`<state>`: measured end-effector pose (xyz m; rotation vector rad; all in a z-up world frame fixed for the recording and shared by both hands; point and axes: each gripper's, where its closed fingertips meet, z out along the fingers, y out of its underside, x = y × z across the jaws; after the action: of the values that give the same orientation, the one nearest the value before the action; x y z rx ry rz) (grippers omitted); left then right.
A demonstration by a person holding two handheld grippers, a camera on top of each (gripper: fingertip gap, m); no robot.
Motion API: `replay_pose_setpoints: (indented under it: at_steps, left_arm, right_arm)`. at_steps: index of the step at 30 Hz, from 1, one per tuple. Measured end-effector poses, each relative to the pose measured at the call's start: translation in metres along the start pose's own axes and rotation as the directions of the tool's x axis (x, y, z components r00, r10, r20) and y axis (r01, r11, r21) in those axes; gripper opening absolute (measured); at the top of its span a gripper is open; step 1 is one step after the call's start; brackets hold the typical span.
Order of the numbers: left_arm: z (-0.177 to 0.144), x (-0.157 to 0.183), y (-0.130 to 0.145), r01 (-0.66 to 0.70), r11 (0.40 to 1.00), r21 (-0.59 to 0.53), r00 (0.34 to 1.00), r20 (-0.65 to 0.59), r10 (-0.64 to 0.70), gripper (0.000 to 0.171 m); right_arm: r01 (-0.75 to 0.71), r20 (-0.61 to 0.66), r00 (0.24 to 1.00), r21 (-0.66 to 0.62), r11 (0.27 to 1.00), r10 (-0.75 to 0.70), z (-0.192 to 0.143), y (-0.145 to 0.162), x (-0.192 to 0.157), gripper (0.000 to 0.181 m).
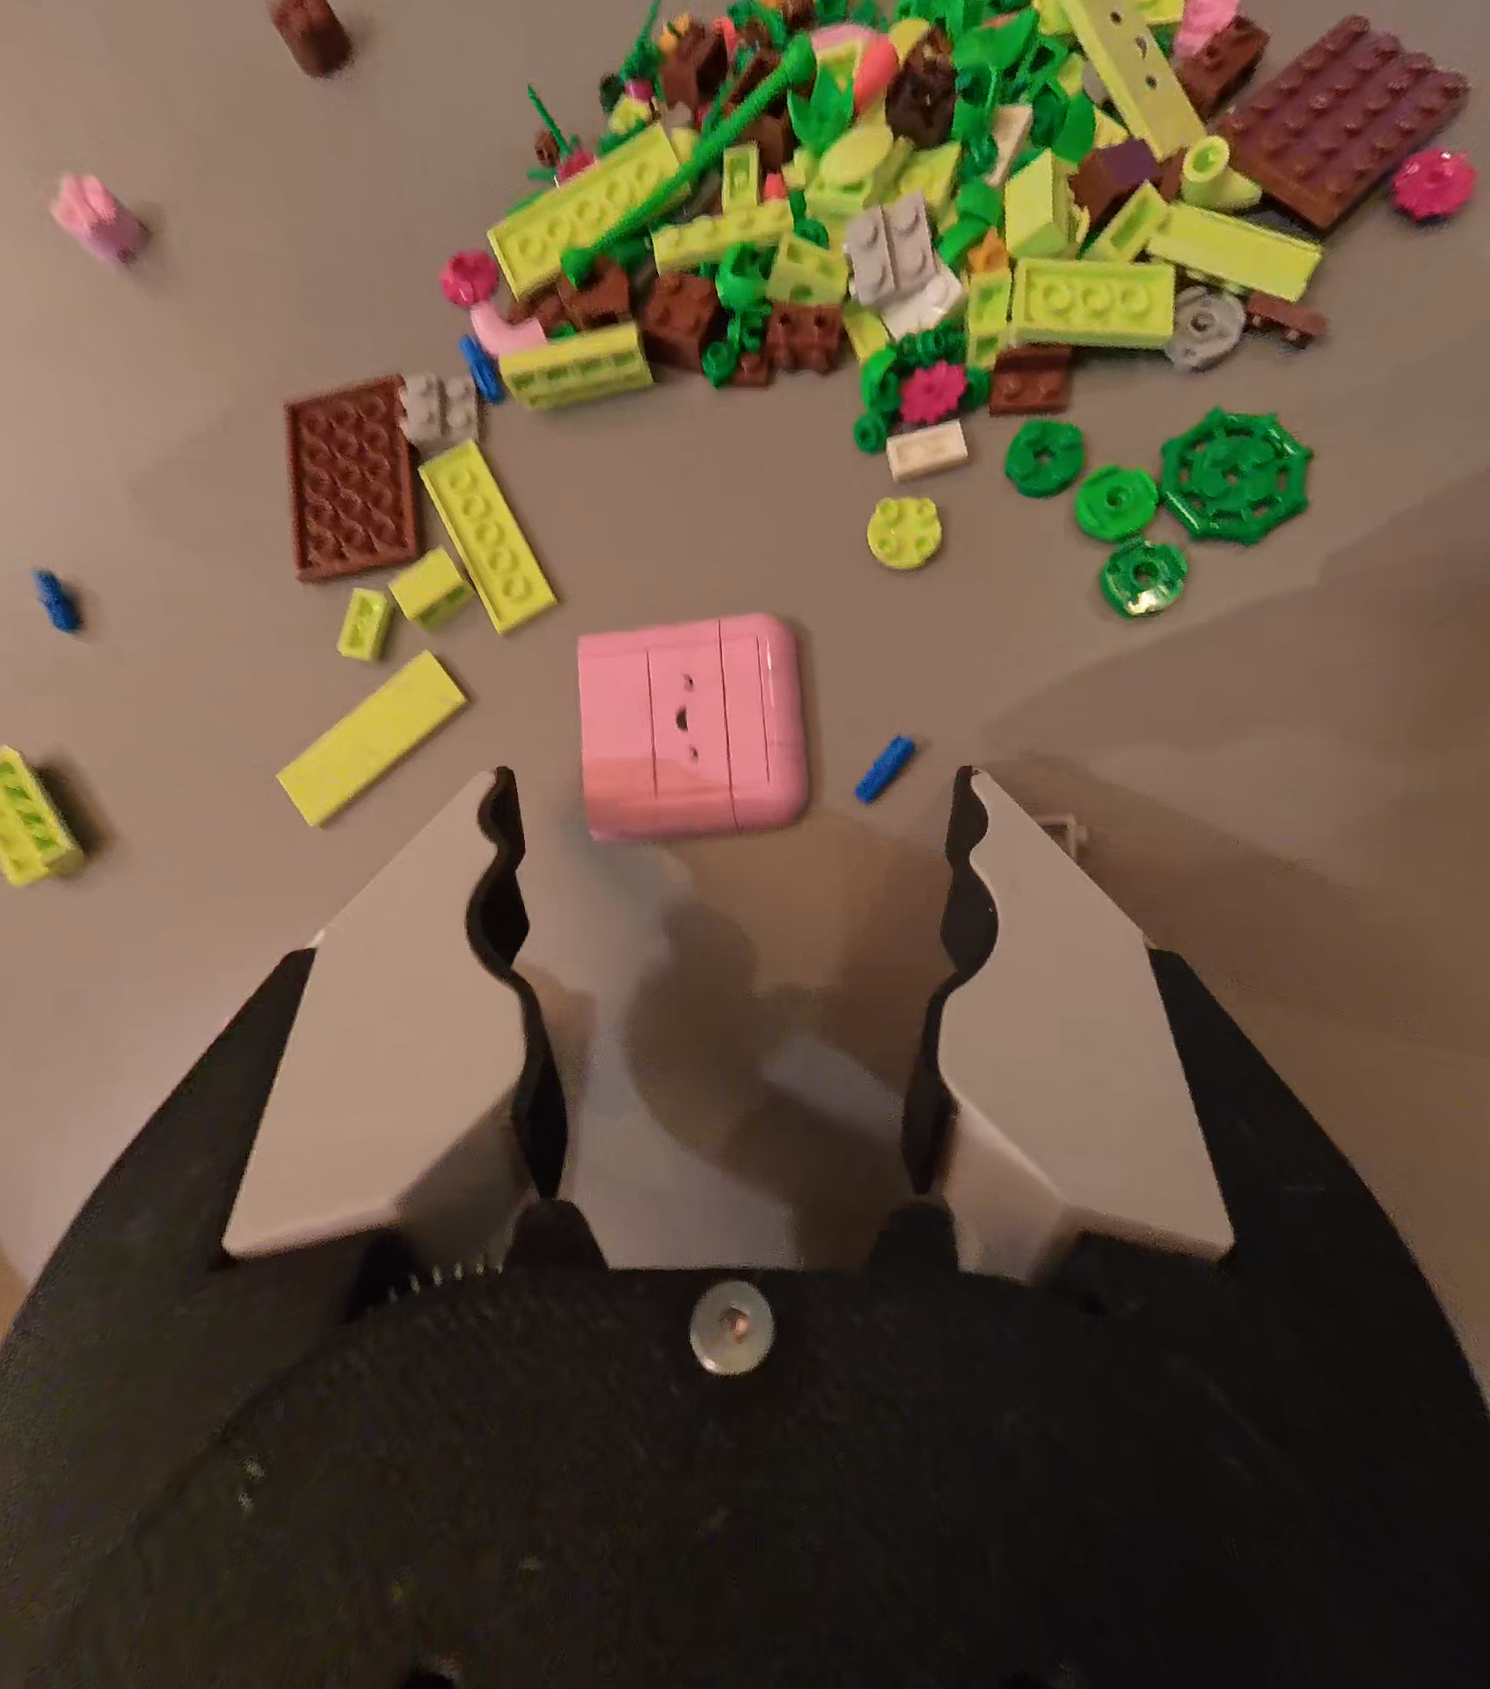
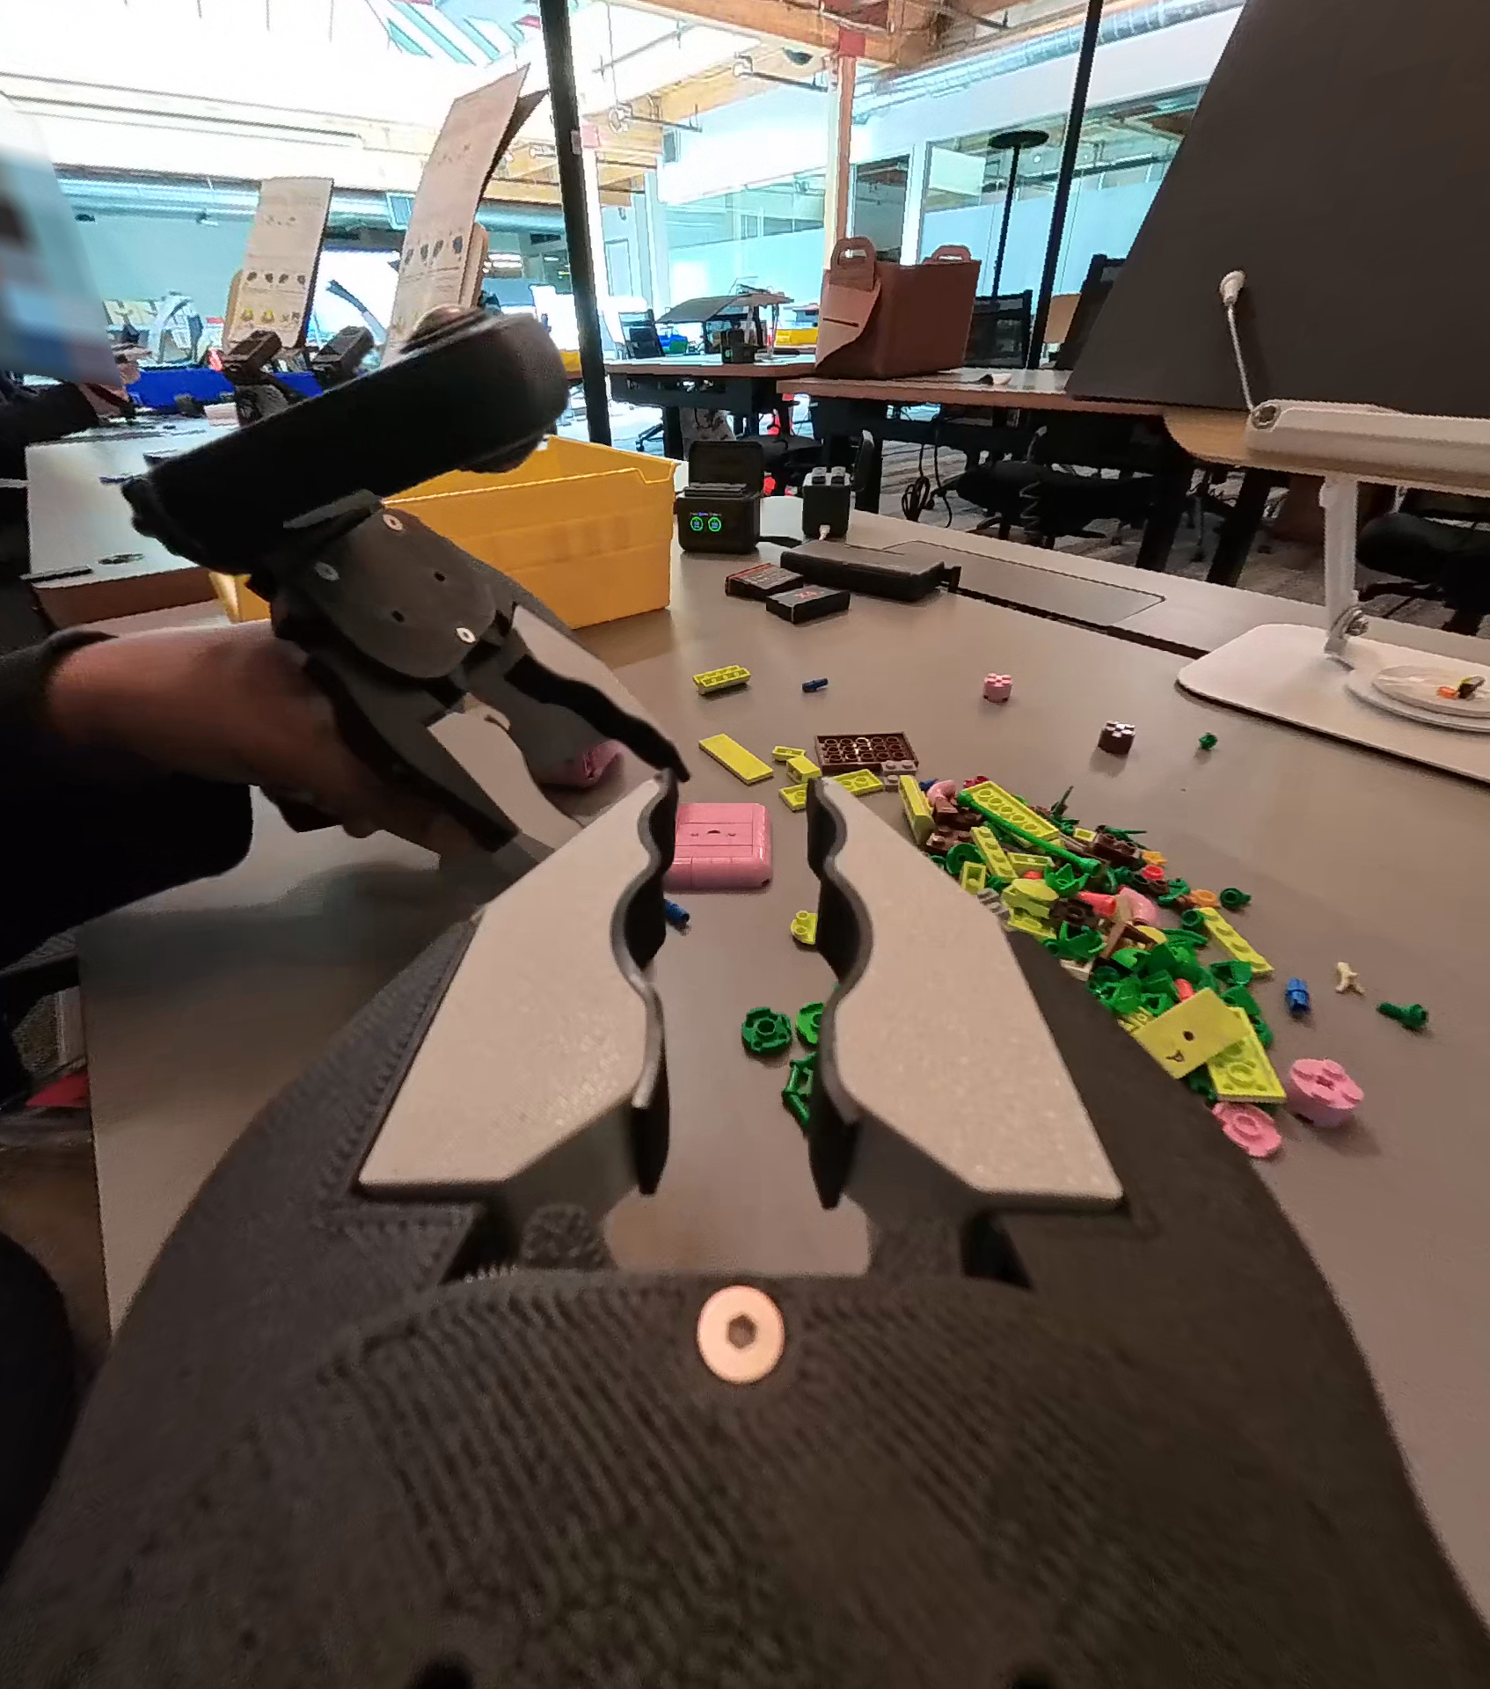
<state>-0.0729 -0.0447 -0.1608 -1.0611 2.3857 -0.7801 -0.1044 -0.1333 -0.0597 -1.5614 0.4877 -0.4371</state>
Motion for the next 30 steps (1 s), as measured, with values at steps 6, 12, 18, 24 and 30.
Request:
replay_pose_setpoints:
  at_steps: [6,12,18,24,30]
  left_arm:
    - [-0.001,-0.017,-0.019,-0.040,0.997,0.071,0.992,0.122,0.031,0.075]
    - [0.008,-0.013,-0.006,0.026,1.000,0.014,0.999,-0.030,-0.026,0.053]
    - [-0.002,-0.018,0.008,-0.006,1.000,-0.005,1.000,-0.014,0.006,0.048]
    - [-0.017,-0.008,0.024,-0.020,1.000,-0.021,0.999,-0.026,0.019,0.048]
    - [-0.032,0.018,0.035,-0.090,0.996,-0.022,0.995,-0.038,0.090,0.049]
  right_arm:
    - [0.053,0.132,0.990,-0.040,0.998,-0.047,0.002,0.006,-0.024,0.027]
    - [0.086,0.267,0.962,-0.500,0.861,0.058,0.021,0.077,-0.052,0.045]
    - [0.231,0.259,0.961,-0.577,0.783,-0.092,0.050,0.097,-0.056,0.021]
    - [0.204,0.089,0.978,-0.601,0.772,-0.190,0.063,0.096,-0.004,0.014]
    - [0.094,0.106,0.993,-0.491,0.866,-0.047,0.054,0.073,-0.010,0.038]
